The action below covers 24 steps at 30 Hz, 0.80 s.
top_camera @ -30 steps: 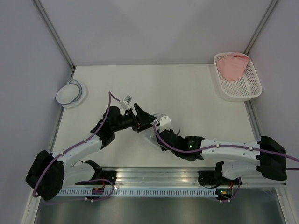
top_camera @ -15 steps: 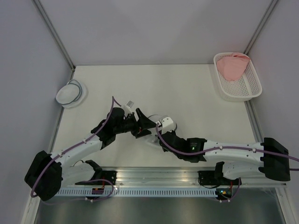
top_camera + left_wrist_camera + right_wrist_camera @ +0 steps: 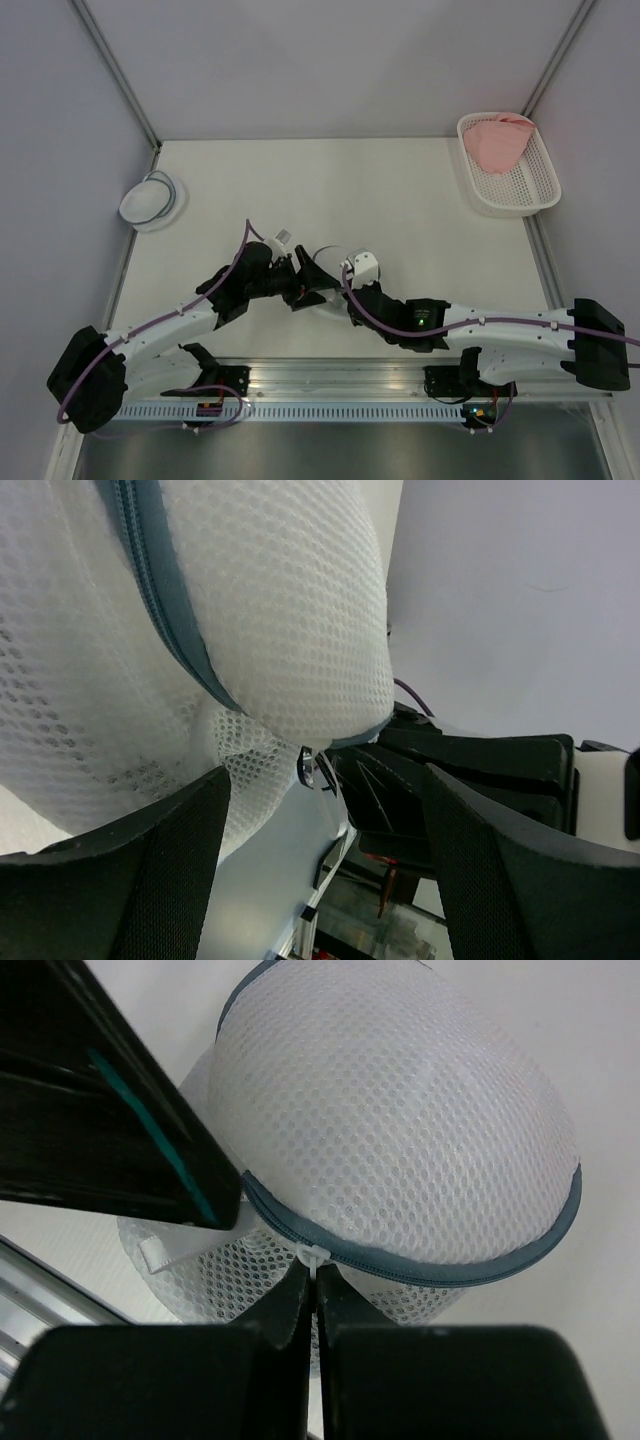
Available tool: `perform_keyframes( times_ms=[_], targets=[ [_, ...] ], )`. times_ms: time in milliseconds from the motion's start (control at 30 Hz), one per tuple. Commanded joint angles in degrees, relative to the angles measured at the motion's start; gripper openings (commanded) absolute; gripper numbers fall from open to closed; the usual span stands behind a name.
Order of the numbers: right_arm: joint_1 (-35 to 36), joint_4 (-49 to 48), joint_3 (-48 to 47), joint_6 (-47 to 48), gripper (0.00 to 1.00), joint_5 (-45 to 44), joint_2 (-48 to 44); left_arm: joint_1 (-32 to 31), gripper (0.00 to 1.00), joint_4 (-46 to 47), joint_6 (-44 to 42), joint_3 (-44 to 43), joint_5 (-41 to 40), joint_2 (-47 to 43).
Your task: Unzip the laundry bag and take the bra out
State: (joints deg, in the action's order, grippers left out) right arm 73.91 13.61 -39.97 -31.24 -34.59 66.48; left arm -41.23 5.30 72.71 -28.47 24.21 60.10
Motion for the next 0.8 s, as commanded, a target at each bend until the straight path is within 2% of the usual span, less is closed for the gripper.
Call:
perform_keyframes(
  times_ms=[0, 167, 233, 267, 300, 367, 400, 433, 567, 633, 667, 700, 767],
  targets=[
    [1.2, -2.8, 0.2, -0.2, 0.0, -0.3, -0.7, -1.5, 0.81, 3.4, 4.0, 0.2, -2.5, 2.3],
    [3.6, -4.7, 0.7, 0.2, 0.0, -0.2, -0.4, -1.6, 0.81, 5.2, 4.0, -1.5, -6.2, 5.2],
    [4.8, -4.9, 0.8, 0.1, 0.0, -0.3, 0.1, -1.6, 0.77, 5.6, 4.0, -1.9, -6.7, 6.1],
    [5.4, -4.7, 0.5, 0.0, 0.0, -0.4, 0.5, -1.6, 0.72, 6.9, 4.0, -1.9, -6.7, 7.0],
    [5.8, -4.5, 0.5, 0.0, 0.0, -0.6, 0.7, -1.6, 0.54, 7.4, 3.9, -1.9, -6.5, 7.3],
    [6.3, -3.6, 0.2, 0.0, 0.0, -0.6, 1.2, -1.5, 0.29, 7.6, 3.9, -1.7, -6.7, 7.7],
    [6.9, -3.1, 0.2, 0.0, 0.0, -0.9, 1.5, -1.6, 0.05, 7.4, 3.9, -1.6, -6.9, 7.7],
    [7.3, -2.2, 0.1, -0.2, 0.0, -1.2, 1.6, -1.6, 0.02, 7.3, 3.8, -1.5, -7.4, 7.6],
    [7.8, 0.7, -0.7, -1.3, 0.0, -1.5, 2.9, -1.6, 0.02, 7.6, 3.8, -0.7, -8.1, 6.7],
    [7.8, 3.4, -1.6, -2.4, 0.16, -1.1, 3.7, -1.6, 0.02, 8.7, 3.8, -0.2, -8.4, 6.0],
    [8.0, 4.1, -2.2, -2.7, 0.41, -0.7, 3.7, -1.6, 0.02, 9.3, 3.7, -0.2, -8.5, 5.9],
    [8.3, 4.4, -2.2, -3.5, 0.53, 0.1, 3.5, -1.6, 0.02, 9.4, 3.5, -0.2, -8.7, 5.7],
    [9.0, 4.7, -1.9, -4.2, 0.71, 1.2, 1.4, -1.6, 0.02, 9.1, 3.1, -0.3, -9.0, 5.2]
  ],
)
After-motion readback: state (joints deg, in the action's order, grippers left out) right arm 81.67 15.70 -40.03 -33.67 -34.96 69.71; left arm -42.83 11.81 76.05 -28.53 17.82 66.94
